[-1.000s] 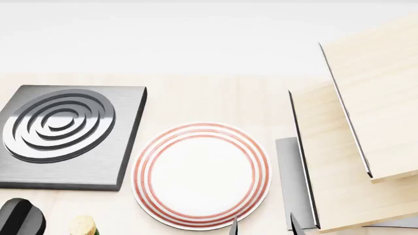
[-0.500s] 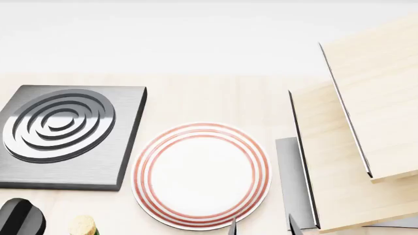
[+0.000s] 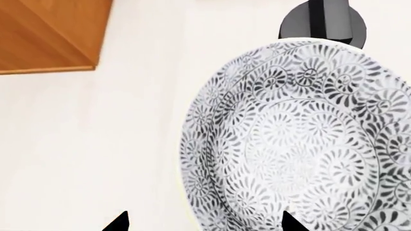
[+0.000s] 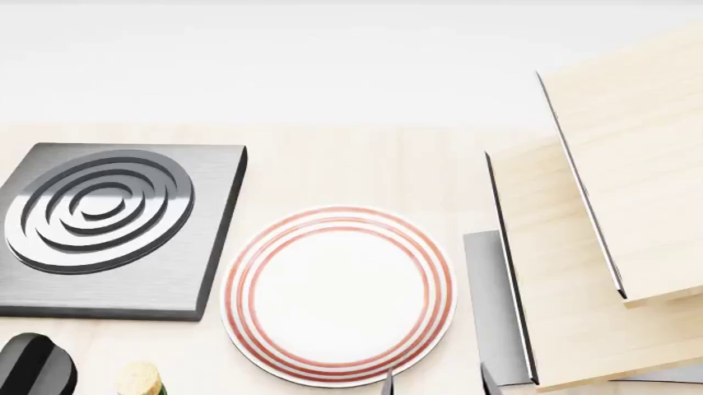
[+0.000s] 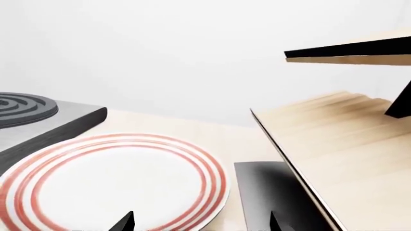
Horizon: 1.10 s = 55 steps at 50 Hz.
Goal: Pick up the akita bowl and put it on the plate.
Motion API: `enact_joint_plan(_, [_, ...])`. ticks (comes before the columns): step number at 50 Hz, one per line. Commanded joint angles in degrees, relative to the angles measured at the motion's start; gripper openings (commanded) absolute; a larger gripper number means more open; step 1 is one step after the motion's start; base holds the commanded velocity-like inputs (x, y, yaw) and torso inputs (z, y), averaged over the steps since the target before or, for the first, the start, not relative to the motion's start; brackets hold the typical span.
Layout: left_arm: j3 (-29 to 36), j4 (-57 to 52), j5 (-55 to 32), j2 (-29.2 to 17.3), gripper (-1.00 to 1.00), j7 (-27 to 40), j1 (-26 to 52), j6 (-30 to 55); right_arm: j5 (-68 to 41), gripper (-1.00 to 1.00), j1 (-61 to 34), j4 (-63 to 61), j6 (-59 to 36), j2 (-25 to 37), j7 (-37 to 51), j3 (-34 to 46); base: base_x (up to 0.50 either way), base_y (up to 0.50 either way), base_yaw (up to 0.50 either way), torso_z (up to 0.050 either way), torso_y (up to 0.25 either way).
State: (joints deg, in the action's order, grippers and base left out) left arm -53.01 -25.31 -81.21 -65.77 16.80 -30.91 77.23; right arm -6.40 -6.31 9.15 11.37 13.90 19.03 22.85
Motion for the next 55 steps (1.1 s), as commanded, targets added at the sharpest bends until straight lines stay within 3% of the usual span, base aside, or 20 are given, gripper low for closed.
enact_joint_plan(1, [2.99, 1.08, 0.88, 0.01, 1.00, 0.20, 0.97, -1.38, -0.13, 1.00, -0.22, 1.08, 0.59, -0.07, -0.01, 0.43, 0.00, 0.00, 0.00, 0.000, 0.000])
enact_joint_plan(21, [17.59, 6.13, 2.79, -2.09, 1.00, 0.52, 6.89, -8.00, -0.21, 1.00, -0.36, 2.16, 1.25, -0.08, 0.21, 1.13, 0.00, 0.00, 0.00, 0.000, 0.000])
enact_joint_plan(28, [26.37, 8.85, 3.28, -3.00, 1.00, 0.87, 11.95, -10.66, -0.17, 1.00, -0.44, 2.24, 1.23, -0.05, 0.34, 1.37, 0.00, 0.00, 0.00, 0.000, 0.000])
enact_joint_plan(38, [27.87, 9.65, 4.76, -2.01, 1.00, 0.00, 11.84, -11.64, -0.42, 1.00, -0.50, 2.42, 1.38, 0.04, 0.45, 1.55, 0.00, 0.00, 0.00, 0.000, 0.000])
enact_joint_plan(51, [39.92, 13.68, 8.01, -0.55, 1.00, -1.98, 20.27, -13.68, -0.50, 1.00, -0.52, 2.37, 1.37, 0.17, 0.70, 1.89, 0.00, 0.00, 0.00, 0.000, 0.000])
enact_joint_plan(52, [40.26, 13.71, 8.20, -0.48, -1.00, -2.21, 20.38, -13.77, -0.48, 1.00, -0.52, 2.43, 1.44, 0.18, 0.73, 1.92, 0.00, 0.00, 0.00, 0.000, 0.000])
enact_joint_plan(55, [41.67, 14.55, 8.96, 0.10, -1.00, -2.46, 21.50, -14.12, -0.47, 1.00, -0.54, 2.44, 1.38, 0.19, 0.79, 2.03, 0.00, 0.00, 0.00, 0.000, 0.000])
